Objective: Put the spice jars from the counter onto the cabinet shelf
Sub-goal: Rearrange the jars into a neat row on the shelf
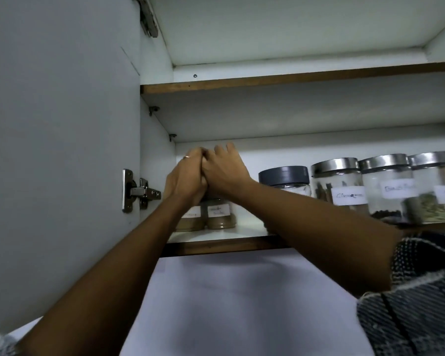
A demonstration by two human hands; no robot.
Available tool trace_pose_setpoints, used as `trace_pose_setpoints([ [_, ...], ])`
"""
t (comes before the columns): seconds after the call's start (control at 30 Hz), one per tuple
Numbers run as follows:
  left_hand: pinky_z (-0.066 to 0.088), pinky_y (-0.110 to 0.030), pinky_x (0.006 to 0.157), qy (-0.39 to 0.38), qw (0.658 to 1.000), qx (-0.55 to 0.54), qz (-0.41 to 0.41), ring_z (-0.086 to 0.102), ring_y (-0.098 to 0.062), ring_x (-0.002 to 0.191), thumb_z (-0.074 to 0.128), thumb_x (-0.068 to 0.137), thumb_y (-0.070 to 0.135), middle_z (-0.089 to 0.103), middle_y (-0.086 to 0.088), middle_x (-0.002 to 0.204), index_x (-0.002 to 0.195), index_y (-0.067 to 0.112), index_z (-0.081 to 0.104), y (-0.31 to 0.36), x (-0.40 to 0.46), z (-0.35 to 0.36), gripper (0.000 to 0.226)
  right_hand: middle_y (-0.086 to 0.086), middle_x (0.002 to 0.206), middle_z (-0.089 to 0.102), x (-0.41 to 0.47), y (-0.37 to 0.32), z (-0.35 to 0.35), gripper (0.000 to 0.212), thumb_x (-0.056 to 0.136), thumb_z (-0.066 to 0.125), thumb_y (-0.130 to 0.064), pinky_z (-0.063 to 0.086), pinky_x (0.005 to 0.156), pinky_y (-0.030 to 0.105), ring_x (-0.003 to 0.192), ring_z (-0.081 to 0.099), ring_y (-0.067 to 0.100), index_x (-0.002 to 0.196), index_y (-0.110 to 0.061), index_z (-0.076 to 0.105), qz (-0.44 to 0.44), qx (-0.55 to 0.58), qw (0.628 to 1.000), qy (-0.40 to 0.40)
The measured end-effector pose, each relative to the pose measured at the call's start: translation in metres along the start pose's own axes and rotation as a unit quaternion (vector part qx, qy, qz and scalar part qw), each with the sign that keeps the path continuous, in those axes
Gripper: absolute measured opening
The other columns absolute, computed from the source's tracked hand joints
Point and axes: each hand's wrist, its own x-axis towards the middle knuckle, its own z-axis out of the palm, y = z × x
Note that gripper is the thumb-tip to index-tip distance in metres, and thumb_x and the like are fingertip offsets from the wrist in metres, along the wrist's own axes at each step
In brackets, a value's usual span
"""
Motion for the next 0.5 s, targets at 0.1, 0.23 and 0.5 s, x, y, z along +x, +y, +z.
trace_pose_setpoints([
  [0.1,0.05,-0.039,0.072,0.025,0.999,0.036,0.026,0.059,-0.027,0.09,0.046,0.089,0.011,0.063,-0.008,0.104,0.113,0.014,0.052,0.015,0.01,-0.019,0.025,0.008,0.118,0.059,0.0,0.02,-0.027,0.034,0.088,0.048,-0.02,0.036,0.092,0.042,0.103,0.056,0.027,0.121,-0.012,0.052,-0.036,0.007,0.999,0.024],
  [0.23,0.039,-0.031,0.063,0.03,0.996,0.038,0.076,0.056,-0.023,0.079,0.046,0.091,0.014,0.064,-0.01,0.1,0.113,0.012,0.054,0.033,0.018,-0.034,0.023,0.009,0.115,0.062,-0.004,0.053,-0.057,0.025,0.09,0.042,-0.019,0.036,0.089,0.041,0.103,0.055,0.029,0.111,-0.013,0.055,-0.087,-0.002,0.996,0.022],
  [0.5,0.043,-0.03,0.072,-0.067,0.989,0.03,0.13,0.06,-0.02,0.093,0.047,0.094,0.022,0.065,-0.005,0.11,0.119,0.016,0.054,0.093,0.033,-0.057,0.027,0.014,0.099,0.062,-0.028,0.131,-0.114,0.02,0.093,0.044,-0.014,0.035,0.065,0.031,0.077,0.046,0.021,0.109,-0.009,0.055,-0.014,0.062,0.993,-0.095],
])
